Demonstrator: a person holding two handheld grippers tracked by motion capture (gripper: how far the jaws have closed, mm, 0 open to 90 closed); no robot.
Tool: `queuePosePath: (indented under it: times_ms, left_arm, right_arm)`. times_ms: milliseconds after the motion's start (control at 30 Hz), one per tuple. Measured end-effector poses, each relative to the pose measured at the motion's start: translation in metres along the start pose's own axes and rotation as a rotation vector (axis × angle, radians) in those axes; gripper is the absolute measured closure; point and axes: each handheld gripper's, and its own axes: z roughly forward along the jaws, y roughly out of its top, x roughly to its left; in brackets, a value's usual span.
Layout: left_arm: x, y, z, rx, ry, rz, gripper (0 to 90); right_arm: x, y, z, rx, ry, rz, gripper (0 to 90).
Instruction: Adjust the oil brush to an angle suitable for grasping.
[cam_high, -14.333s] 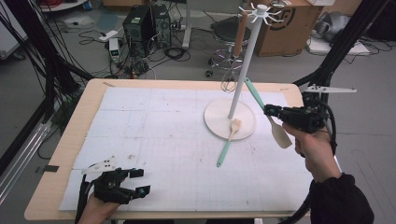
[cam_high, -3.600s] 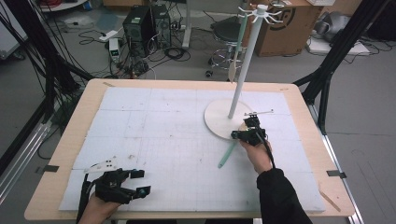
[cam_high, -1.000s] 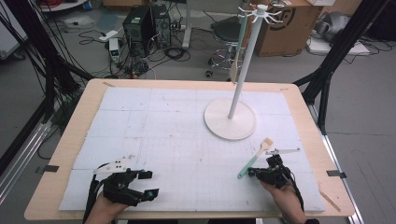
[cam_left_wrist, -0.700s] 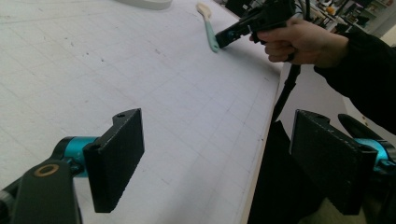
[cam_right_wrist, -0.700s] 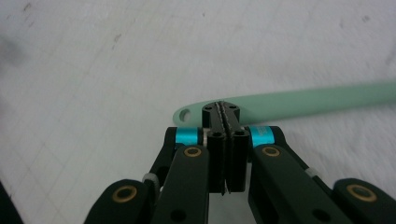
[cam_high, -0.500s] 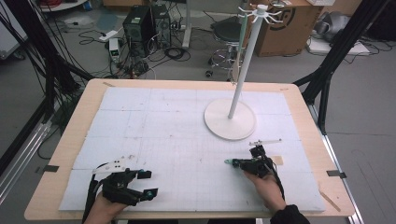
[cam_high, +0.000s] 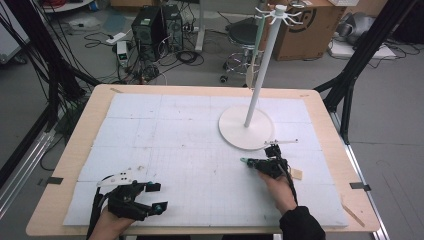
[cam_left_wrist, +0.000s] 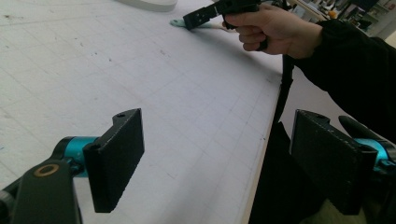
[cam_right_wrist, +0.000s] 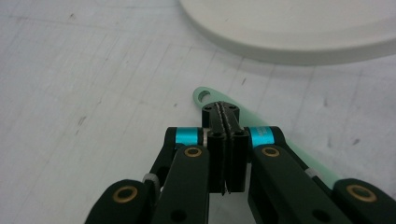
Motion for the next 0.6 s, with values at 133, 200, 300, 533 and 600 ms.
queuePosePath:
  times_ms: [133,200,300,533,600]
  left_arm:
    - [0.001,0.000,0.000,0.001,0.001,-0.002,18.4]
    - [0.001,0.000,-0.001,-0.003,0.003,-0.001,18.5]
    - [0.002,0.000,-0.001,-0.003,0.003,-0.001,18.5]
    - [0.002,0.001,0.005,0.012,0.002,0.003,18.5]
    - [0.002,0.001,0.006,0.014,-0.001,0.005,18.5]
  right_arm:
    - [-0.003,0.004,0.001,-0.017,-0.027,0.005,89.6]
    - [-0.004,0.003,0.001,-0.014,-0.029,0.004,89.5]
    - [-0.005,0.001,-0.008,-0.025,-0.011,0.007,89.5]
    - [-0.026,-0.006,-0.033,-0.085,-0.006,0.038,70.6]
    - [-0.034,-0.008,-0.039,-0.099,-0.007,0.045,62.8]
